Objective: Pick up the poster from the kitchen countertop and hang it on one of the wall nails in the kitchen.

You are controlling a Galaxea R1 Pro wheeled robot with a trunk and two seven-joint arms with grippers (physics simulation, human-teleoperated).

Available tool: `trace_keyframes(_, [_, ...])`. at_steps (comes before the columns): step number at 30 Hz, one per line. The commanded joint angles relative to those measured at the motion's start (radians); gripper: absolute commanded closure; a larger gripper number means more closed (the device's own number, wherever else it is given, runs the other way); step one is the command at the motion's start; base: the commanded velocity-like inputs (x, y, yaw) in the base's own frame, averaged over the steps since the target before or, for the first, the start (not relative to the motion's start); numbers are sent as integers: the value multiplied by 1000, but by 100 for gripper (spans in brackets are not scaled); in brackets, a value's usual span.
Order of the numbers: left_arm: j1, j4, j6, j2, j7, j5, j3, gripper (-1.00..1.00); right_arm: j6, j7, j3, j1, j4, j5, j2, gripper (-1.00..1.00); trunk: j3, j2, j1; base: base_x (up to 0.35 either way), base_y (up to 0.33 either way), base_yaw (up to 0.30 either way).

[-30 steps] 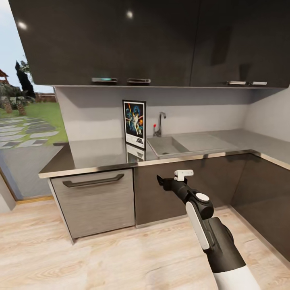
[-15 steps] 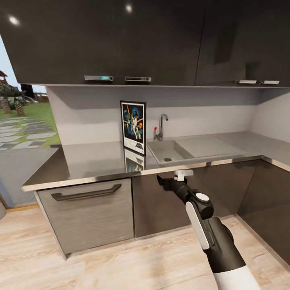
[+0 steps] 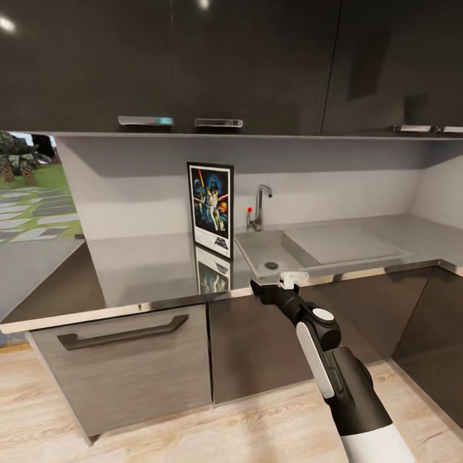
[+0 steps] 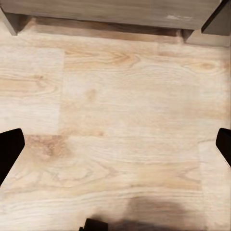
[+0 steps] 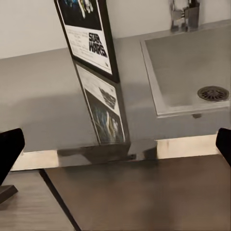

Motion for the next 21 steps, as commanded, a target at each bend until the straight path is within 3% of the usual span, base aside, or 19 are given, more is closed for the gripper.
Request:
trace_keyframes(1, [0,-1,0,0,-8,6,3,-100,5,0,-1,-1,-1,-3,0,-100,-1,0,1,336,0,0])
trace_keyframes(13, [0,0,0,0,-8,6,3,-100,5,1,0,-1,6,-4,0,-100,-1,0,1,336,0,0])
trace_keyframes(21, [0,2,0,0,-7,6,4,-100,5,108,-1,0,19,3,-2,-100,-1,0,1,122,0,5])
